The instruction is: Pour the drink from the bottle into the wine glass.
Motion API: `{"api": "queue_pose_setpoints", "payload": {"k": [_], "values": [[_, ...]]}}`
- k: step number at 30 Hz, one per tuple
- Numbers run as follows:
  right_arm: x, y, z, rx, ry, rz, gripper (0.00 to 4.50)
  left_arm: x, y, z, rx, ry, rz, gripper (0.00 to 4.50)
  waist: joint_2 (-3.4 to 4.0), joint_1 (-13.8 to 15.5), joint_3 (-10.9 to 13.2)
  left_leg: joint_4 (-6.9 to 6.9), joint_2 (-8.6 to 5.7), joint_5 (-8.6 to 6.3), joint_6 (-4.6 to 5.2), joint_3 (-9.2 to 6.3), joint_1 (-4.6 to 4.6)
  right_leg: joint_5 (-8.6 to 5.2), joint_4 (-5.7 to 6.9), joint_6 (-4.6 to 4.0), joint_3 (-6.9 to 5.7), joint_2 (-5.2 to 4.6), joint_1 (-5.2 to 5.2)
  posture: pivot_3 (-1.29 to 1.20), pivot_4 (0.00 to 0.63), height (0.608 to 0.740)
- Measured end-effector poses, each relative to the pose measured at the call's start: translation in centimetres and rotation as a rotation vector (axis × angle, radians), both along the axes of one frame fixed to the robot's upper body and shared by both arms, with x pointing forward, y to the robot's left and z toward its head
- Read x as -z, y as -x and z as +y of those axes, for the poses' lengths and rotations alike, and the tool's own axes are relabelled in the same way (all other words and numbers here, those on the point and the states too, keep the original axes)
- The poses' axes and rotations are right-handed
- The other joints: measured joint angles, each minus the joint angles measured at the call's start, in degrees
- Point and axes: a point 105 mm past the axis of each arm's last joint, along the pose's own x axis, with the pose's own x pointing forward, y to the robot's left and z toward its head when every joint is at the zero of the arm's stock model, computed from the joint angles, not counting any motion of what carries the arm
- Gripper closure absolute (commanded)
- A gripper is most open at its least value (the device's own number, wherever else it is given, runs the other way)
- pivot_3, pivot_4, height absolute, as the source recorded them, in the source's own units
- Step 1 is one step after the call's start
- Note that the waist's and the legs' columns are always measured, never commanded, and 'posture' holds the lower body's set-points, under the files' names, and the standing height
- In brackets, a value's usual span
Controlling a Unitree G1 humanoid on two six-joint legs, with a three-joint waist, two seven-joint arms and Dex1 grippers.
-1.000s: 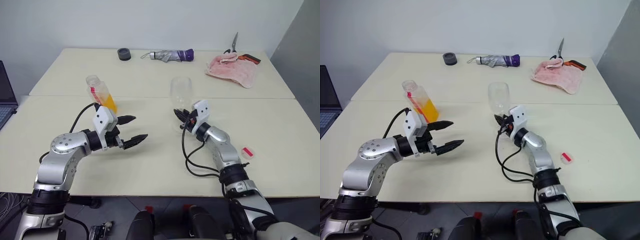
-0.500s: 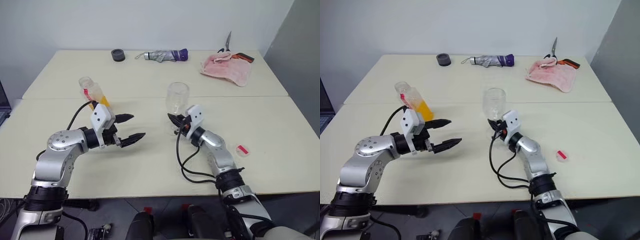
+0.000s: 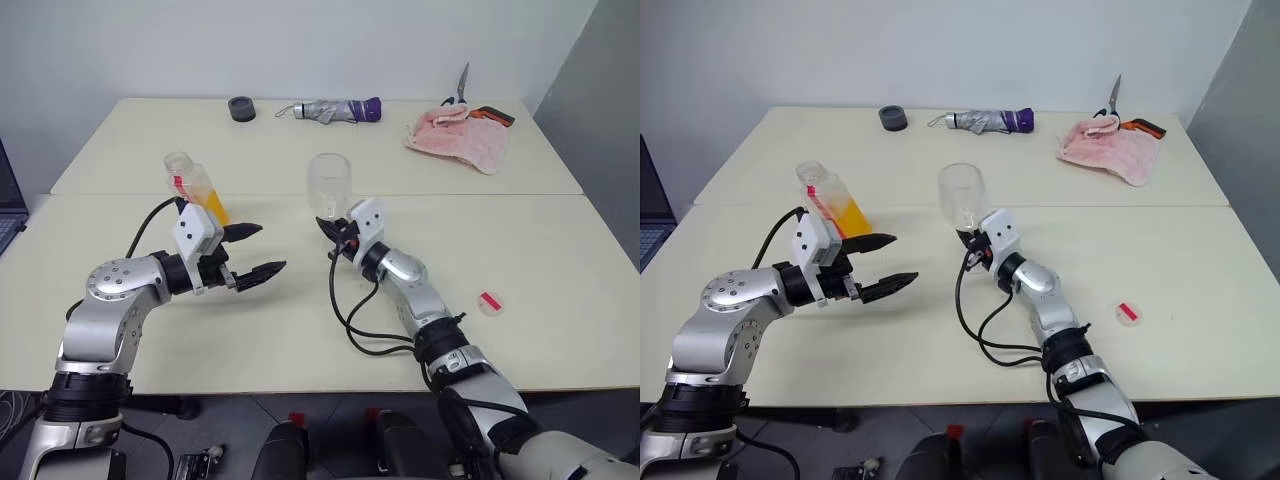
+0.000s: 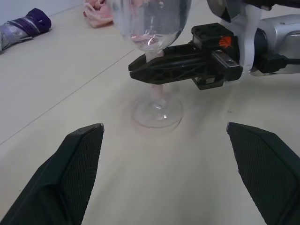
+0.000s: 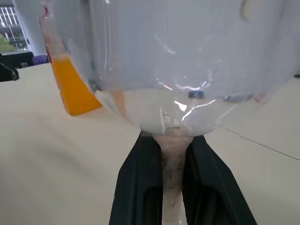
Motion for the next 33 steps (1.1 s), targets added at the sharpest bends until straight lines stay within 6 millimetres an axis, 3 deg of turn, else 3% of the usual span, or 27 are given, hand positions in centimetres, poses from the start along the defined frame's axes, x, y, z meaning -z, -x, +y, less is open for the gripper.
{"api": "queue_pose_setpoints", "payload": {"k": [13, 14, 16, 24, 33], "values": [[1.2, 0.1, 0.6, -0.025, 0.005, 0.024, 4.28, -2.5, 0.1, 0.1, -0.048, 0.115, -0.043, 0.0, 0.0, 0.0, 0.0, 0.01, 0.06, 0.0, 0.0, -0.01, -0.02, 0.0, 0.02, 0.0, 0.03, -0.07, 0.0, 0.0, 0.15, 0.74], [1.2, 0.0, 0.6, -0.026, 0.006, 0.024, 3.56, -2.9, 0.2, 0.0, -0.049, 0.119, -0.052, 0.0, 0.0, 0.0, 0.0, 0.01, 0.06, 0.0, 0.0, -0.02, -0.01, 0.0, 0.02, 0.0, 0.02, -0.08, 0.0, 0.0, 0.15, 0.74], [1.2, 0.0, 0.5, -0.025, 0.005, 0.025, 3.06, -3.3, 0.4, -0.1, -0.042, 0.124, -0.059, 0.0, 0.0, 0.0, 0.0, 0.01, 0.05, 0.0, 0.0, -0.02, -0.01, 0.0, 0.02, 0.0, 0.02, -0.07, 0.0, 0.0, 0.15, 0.74], [1.2, 0.1, 0.5, -0.042, 0.007, 0.028, 0.16, -3.8, 0.8, -0.4, -0.037, 0.118, -0.062, 0.0, 0.0, 0.01, 0.0, 0.01, 0.04, 0.0, 0.0, -0.01, -0.01, 0.0, 0.01, 0.0, 0.02, -0.07, 0.0, 0.0, 0.15, 0.74], [1.5, 0.3, -0.5, -0.044, 0.023, 0.024, 0.02, -4.3, 0.7, -0.6, -0.039, 0.119, -0.078, 0.0, 0.0, 0.06, 0.0, 0.01, 0.04, 0.0, 0.0, -0.02, -0.02, 0.0, 0.01, 0.0, 0.02, -0.06, 0.0, 0.0, 0.15, 0.74]]}}
